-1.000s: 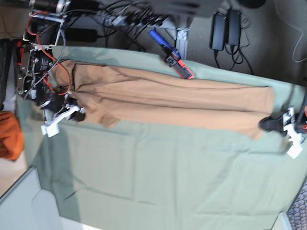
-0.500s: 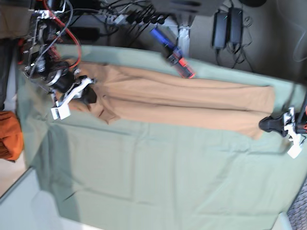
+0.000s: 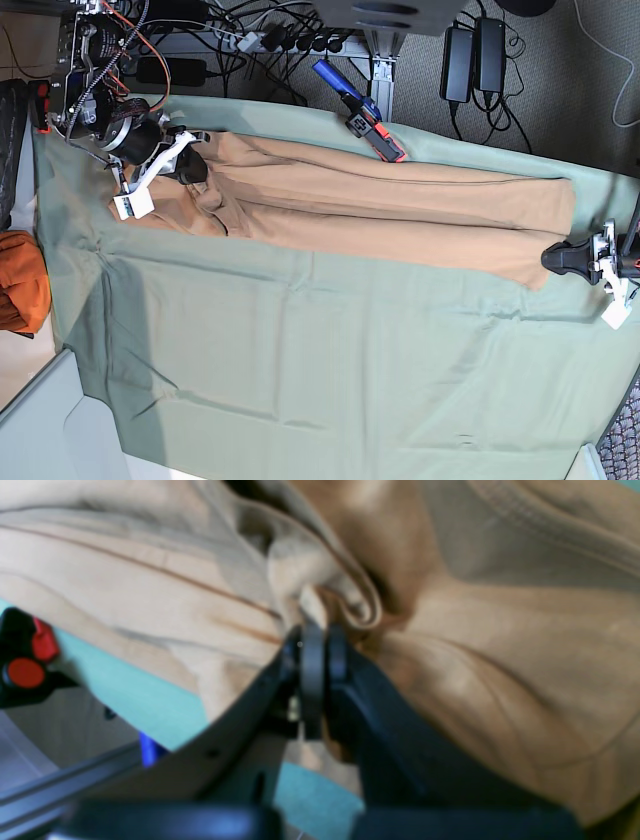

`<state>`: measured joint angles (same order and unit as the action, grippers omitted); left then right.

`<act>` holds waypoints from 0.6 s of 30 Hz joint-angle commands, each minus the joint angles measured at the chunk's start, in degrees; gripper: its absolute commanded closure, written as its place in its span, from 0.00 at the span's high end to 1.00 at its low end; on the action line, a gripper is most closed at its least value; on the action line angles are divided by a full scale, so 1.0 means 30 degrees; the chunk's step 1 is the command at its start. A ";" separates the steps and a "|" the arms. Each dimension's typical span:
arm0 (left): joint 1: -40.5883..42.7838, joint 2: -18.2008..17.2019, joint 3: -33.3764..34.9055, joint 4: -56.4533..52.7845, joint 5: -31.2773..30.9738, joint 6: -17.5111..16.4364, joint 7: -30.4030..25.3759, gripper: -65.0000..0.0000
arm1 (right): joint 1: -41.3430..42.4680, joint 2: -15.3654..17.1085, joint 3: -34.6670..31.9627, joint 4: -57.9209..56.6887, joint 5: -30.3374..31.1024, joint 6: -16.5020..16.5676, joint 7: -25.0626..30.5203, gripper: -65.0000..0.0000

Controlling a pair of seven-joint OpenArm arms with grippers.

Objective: Fold the T-shirt properly

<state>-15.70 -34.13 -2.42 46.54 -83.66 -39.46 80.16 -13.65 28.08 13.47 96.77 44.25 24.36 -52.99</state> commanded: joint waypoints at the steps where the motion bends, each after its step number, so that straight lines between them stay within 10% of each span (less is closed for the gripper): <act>1: -0.0364 -0.0423 -0.0095 0.0255 -0.0448 -0.0179 -0.0053 0.19 | 0.0087 0.0364 0.0146 0.0313 -0.0131 0.2324 0.0146 0.00; 4: -0.0372 -0.0423 -0.0095 0.0255 -0.0448 -0.0179 -0.0053 0.19 | 0.0087 0.0364 0.0146 0.0313 -0.0284 0.2324 0.0146 0.00; 8: -0.0372 -0.0423 -0.0095 0.0255 -0.0448 -0.0179 -0.0053 0.19 | 0.0087 0.0357 0.0233 0.0328 -0.0386 0.2310 0.0240 0.53; 18: -0.0372 -0.0423 -0.0095 0.0255 -0.0448 -0.0179 -0.0053 0.24 | 0.0095 -0.0219 0.3512 0.3242 0.0401 0.2310 0.0401 0.54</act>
<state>-15.70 -34.15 -2.42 46.54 -83.66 -39.46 80.16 -13.67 26.63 23.51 105.56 44.58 24.36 -52.82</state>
